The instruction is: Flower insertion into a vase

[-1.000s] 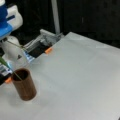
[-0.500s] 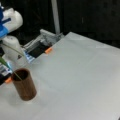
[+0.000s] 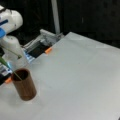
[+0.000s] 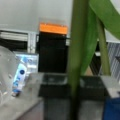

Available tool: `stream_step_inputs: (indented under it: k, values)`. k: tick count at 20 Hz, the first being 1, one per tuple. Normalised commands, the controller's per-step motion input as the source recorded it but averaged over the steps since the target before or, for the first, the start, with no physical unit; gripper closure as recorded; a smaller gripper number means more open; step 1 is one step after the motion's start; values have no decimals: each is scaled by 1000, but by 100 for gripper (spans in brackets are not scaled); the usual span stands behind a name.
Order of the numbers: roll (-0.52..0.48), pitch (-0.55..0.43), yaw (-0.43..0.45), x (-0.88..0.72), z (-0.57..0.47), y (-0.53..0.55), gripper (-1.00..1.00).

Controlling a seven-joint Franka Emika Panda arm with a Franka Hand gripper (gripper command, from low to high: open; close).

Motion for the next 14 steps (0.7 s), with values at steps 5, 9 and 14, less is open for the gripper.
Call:
stream_step_inputs:
  k: [5, 9, 14]
  values:
    - [-11, 412, -10, 139, 40, -174, 100]
    - [-50, 568, -46, 243, 144, -133, 100]
    - [-72, 560, -41, 289, 200, -195, 100]
